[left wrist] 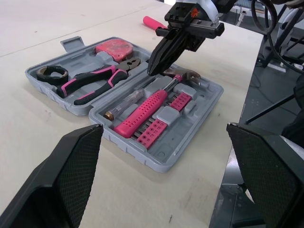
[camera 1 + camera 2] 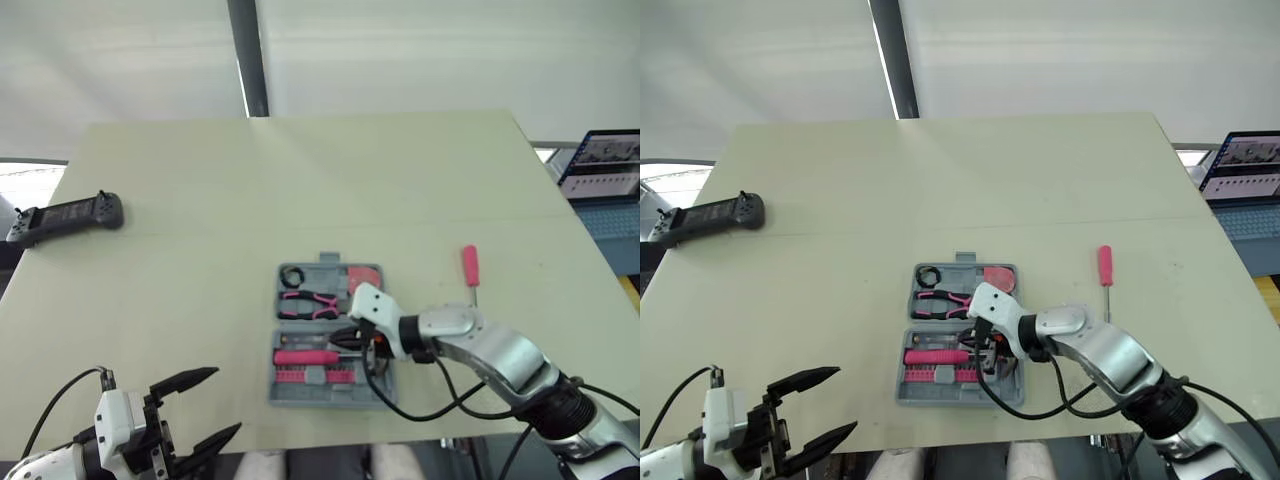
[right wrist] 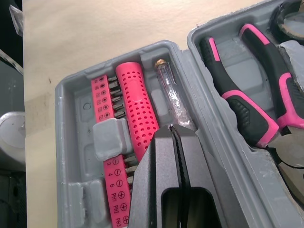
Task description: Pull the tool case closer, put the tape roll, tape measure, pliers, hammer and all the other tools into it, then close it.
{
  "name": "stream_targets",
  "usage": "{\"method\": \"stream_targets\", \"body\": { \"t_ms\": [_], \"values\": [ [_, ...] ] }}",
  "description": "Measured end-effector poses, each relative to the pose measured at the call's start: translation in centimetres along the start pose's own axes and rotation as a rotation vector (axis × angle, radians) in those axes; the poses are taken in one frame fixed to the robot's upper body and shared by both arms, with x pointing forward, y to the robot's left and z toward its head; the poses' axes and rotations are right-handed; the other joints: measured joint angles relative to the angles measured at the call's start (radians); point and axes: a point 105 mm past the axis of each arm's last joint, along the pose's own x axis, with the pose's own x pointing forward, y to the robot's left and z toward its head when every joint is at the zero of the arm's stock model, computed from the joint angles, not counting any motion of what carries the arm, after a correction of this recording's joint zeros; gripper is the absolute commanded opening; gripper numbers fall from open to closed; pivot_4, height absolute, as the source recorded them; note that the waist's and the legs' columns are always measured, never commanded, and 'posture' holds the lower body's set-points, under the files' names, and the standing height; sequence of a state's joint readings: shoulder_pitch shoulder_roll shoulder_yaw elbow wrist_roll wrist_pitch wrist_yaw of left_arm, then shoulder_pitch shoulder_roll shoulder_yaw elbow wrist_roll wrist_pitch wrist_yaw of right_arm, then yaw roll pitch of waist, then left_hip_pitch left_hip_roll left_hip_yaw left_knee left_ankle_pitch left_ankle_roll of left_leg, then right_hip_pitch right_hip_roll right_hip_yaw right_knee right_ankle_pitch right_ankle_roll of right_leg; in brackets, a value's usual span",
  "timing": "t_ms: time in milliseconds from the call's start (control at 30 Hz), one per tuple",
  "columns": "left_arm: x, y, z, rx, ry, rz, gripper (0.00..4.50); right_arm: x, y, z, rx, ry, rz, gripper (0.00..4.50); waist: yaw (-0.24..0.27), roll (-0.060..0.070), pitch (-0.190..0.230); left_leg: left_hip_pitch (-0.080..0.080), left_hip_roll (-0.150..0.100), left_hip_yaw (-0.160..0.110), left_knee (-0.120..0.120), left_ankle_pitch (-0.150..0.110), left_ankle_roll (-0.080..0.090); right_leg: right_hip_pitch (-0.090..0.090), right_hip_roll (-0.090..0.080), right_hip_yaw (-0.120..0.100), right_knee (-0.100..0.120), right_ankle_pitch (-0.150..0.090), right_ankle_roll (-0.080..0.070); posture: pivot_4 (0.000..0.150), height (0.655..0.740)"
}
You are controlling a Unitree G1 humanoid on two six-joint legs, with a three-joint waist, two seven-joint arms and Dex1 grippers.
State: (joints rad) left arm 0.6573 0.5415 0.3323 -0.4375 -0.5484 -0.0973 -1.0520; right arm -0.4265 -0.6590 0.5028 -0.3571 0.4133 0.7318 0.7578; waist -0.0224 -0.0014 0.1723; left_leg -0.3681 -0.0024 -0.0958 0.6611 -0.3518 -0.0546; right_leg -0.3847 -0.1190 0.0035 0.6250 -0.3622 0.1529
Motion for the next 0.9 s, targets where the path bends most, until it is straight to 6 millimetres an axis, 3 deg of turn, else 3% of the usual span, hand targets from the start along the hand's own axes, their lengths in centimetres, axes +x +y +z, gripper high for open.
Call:
{"method": "stream_targets", "body": {
  "t_ms": [367, 900],
  "values": [
    [0.0, 0.0, 0.0, 0.001, 0.003, -0.006, 4.5, 0.3, 0.8, -1.2, 0.02, 0.022, 0.041, 0.04, 0.0, 0.0, 0.0, 0.001, 0.0, -0.001, 0.0, 0.0, 0.0, 0.001, 0.0, 0.0, -0.001, 0.0, 0.0, 0.15, 0.74],
    [-0.1, -0.1, 0.0, 0.0, 0.008, -0.01, 4.5, 0.7, 0.4, -1.9, 0.032, 0.038, 0.029, 0.04, 0.0, 0.0, 0.0, 0.001, 0.0, -0.001, 0.0, 0.0, 0.0, 0.002, 0.0, -0.001, -0.001, 0.0, 0.0, 0.15, 0.74]
  ]
}}
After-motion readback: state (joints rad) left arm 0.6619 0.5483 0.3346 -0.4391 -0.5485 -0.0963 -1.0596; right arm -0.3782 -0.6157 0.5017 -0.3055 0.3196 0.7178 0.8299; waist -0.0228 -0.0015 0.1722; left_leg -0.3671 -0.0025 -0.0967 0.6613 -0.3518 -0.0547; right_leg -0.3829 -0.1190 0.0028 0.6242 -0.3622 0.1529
